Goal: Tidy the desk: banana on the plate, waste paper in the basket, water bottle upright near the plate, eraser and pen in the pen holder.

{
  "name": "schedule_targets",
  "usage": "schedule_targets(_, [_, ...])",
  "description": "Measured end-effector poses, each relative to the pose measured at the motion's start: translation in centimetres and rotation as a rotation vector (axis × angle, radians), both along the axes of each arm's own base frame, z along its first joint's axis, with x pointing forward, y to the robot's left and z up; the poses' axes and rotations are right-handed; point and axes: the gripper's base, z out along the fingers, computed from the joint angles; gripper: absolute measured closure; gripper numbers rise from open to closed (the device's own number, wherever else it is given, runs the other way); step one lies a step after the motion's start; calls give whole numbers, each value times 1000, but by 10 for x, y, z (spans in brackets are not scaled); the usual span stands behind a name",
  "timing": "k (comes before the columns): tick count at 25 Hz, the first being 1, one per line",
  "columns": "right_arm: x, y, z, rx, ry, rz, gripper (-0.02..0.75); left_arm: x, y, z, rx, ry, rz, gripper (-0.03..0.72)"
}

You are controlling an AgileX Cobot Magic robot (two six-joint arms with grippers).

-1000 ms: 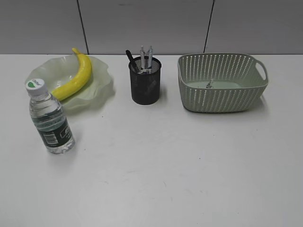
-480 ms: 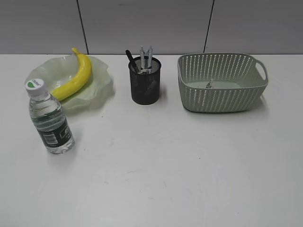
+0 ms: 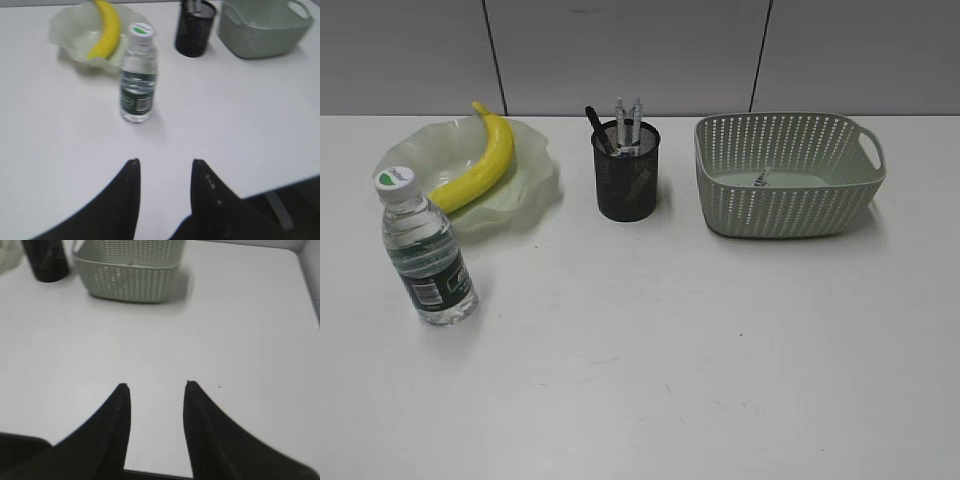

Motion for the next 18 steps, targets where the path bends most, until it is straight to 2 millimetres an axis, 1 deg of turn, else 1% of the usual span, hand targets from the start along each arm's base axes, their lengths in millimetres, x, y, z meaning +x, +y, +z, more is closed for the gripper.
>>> schedule_targets(3, [-1,1,0,0,0,-143,441,0,0,0,0,0,211,433])
schedule_targets(5, [-1,1,0,0,0,-194,441,0,0,0,0,0,339,433])
schedule_targets(7, [-1,1,0,0,0,-211,441,-1,0,0,-1,-3,425,433])
schedule_targets(11, [-1,1,0,1,0,-200,441,-6,0,0,-7,-36,486,433])
schedule_targets(13, [-1,1,0,2,0,-186,441,-10,-1,0,-11,-58,487,433])
schedule_targets(18, [-1,1,0,3,1,-169,441,-10,-1,0,-12,-59,487,433])
